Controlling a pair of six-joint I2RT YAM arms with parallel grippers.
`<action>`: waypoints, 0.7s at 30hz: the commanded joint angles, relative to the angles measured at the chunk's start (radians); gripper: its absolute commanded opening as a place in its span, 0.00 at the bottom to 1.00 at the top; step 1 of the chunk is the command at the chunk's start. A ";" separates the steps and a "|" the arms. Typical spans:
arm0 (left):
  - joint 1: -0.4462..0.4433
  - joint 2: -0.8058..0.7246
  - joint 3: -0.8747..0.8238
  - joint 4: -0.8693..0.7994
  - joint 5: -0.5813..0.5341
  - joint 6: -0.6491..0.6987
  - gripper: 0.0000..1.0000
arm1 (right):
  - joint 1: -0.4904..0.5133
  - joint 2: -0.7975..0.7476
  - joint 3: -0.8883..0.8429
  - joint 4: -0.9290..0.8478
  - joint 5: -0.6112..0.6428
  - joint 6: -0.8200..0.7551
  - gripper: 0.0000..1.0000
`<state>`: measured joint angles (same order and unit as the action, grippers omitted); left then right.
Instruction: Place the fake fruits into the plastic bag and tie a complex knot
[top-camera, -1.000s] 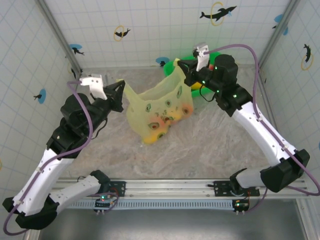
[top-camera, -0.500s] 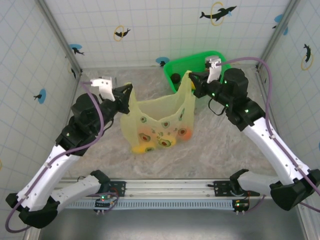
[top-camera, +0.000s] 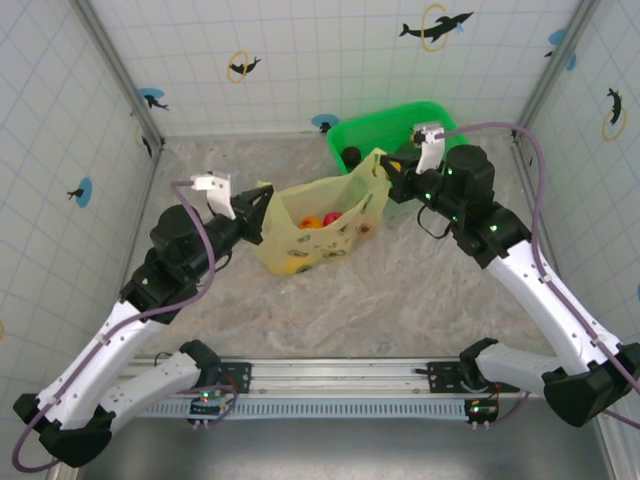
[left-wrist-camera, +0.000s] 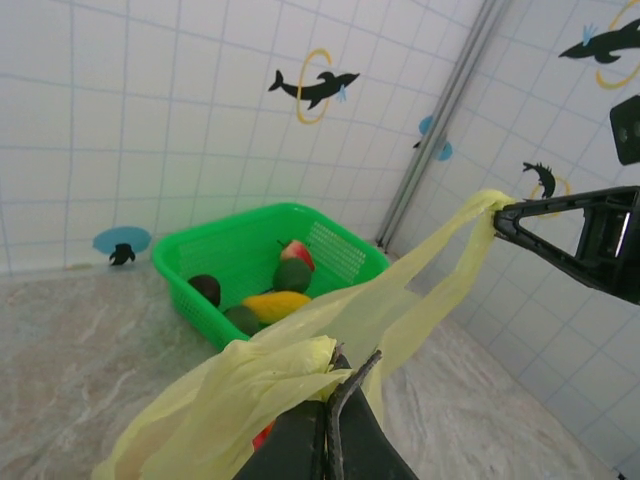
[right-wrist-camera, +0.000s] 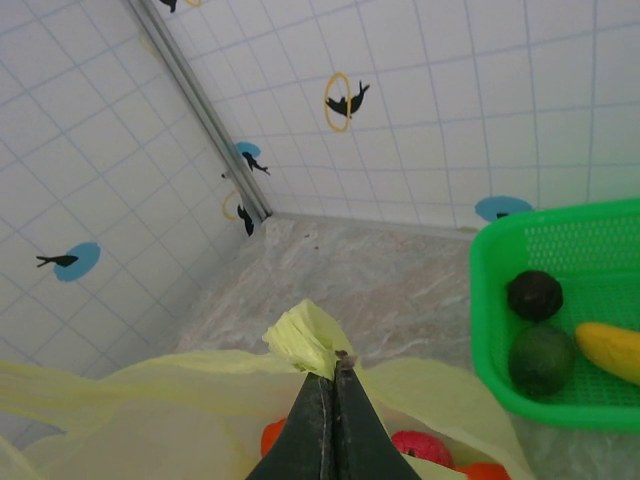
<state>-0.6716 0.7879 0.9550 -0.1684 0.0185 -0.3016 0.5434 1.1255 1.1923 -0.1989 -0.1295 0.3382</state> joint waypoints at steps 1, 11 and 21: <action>0.007 -0.063 -0.080 0.077 -0.021 0.067 0.21 | 0.003 -0.030 -0.029 0.071 -0.021 0.042 0.00; 0.007 -0.216 -0.205 0.127 0.180 0.123 0.81 | 0.003 -0.025 0.000 0.064 -0.015 0.044 0.00; 0.007 -0.357 -0.362 0.335 0.069 0.209 0.91 | 0.003 -0.022 0.000 0.077 -0.016 0.041 0.00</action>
<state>-0.6716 0.4808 0.6403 0.0395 0.1635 -0.1303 0.5434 1.1187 1.1702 -0.1749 -0.1394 0.3748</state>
